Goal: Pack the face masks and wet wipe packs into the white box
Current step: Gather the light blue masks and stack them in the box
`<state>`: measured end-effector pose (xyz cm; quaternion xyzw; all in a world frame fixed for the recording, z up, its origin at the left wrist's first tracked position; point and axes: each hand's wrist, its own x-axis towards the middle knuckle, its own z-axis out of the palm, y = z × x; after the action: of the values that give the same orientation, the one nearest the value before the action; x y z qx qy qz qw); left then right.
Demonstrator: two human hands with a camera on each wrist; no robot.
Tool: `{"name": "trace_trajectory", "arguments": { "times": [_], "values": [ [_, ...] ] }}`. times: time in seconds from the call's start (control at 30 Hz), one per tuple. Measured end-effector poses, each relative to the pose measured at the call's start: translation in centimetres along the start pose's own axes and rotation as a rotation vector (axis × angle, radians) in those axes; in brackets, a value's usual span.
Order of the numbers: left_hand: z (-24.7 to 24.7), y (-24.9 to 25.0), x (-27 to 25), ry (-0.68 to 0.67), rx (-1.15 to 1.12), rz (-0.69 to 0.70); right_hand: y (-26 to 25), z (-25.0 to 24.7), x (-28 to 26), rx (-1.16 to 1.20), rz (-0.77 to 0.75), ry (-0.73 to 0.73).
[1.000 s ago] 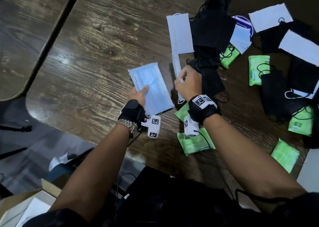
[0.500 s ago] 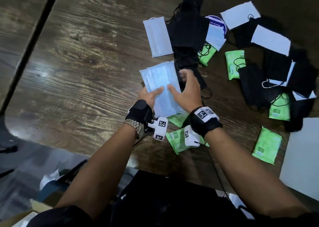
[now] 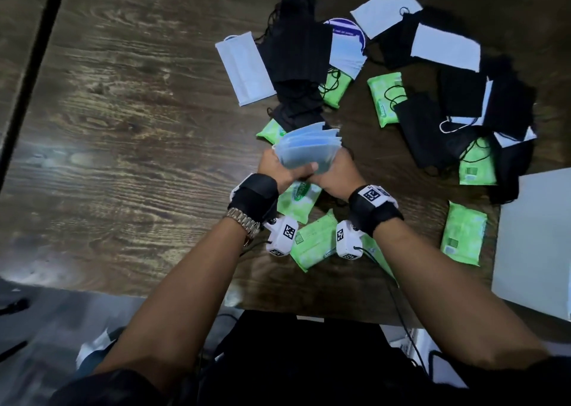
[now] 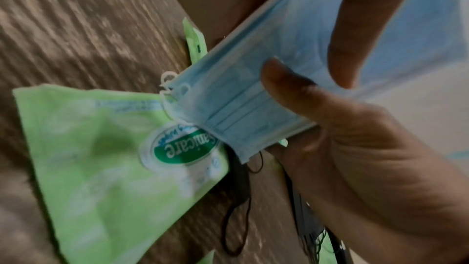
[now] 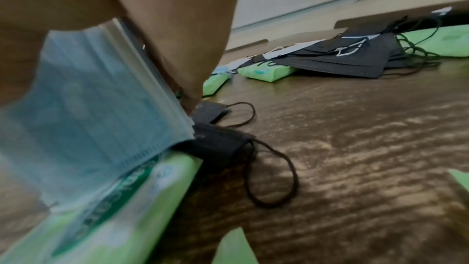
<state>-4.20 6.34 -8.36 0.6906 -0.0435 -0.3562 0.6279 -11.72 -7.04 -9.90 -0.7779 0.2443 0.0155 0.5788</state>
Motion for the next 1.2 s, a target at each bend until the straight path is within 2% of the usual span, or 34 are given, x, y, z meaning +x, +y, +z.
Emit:
{"name": "trace_trajectory", "arguments": {
  "times": [0.07,0.17,0.3,0.37,0.5,0.57,0.63,0.8,0.9,0.97,1.07,1.2],
  "values": [
    [1.0,-0.3,0.1,0.016,-0.015,-0.04,0.5,0.2,-0.1,-0.03,-0.004,-0.022],
    [2.0,0.0,0.6,0.022,-0.042,-0.004,0.3,0.2,0.1,-0.058,-0.022,0.023],
    [2.6,0.3,1.2,0.055,0.01,-0.003,0.0,-1.7,-0.8,0.039,0.007,0.034],
    [3.2,0.6,1.3,0.053,-0.023,-0.018,0.3,-3.5,-1.5,0.038,0.026,0.038],
    [6.2,2.2,1.2,0.024,-0.14,-0.035,1.7,-8.5,-3.8,0.018,0.077,0.151],
    [7.6,3.1,1.5,0.059,-0.062,0.011,1.9,-11.8,-5.3,0.005,0.093,0.177],
    [9.5,4.2,1.8,0.014,0.066,0.106,2.3,-15.4,-7.1,-0.003,0.102,0.214],
    [16.9,6.3,0.5,-0.248,0.277,0.383,4.2,-24.2,-12.1,0.171,0.098,0.498],
    [22.7,5.8,-1.0,-0.359,0.475,0.559,6.5,-29.2,-15.9,0.204,0.117,0.65],
    [27.1,5.1,-2.4,-0.403,0.57,0.588,8.3,-32.3,-18.6,0.159,0.133,0.726],
    [34.0,4.1,-4.7,-0.443,0.582,0.603,10.5,-37.4,-22.9,0.051,0.15,0.836],
    [41.4,3.2,-7.5,-0.529,0.672,0.549,13.5,-43.5,-27.7,-0.063,0.233,0.855]
  ]
}}
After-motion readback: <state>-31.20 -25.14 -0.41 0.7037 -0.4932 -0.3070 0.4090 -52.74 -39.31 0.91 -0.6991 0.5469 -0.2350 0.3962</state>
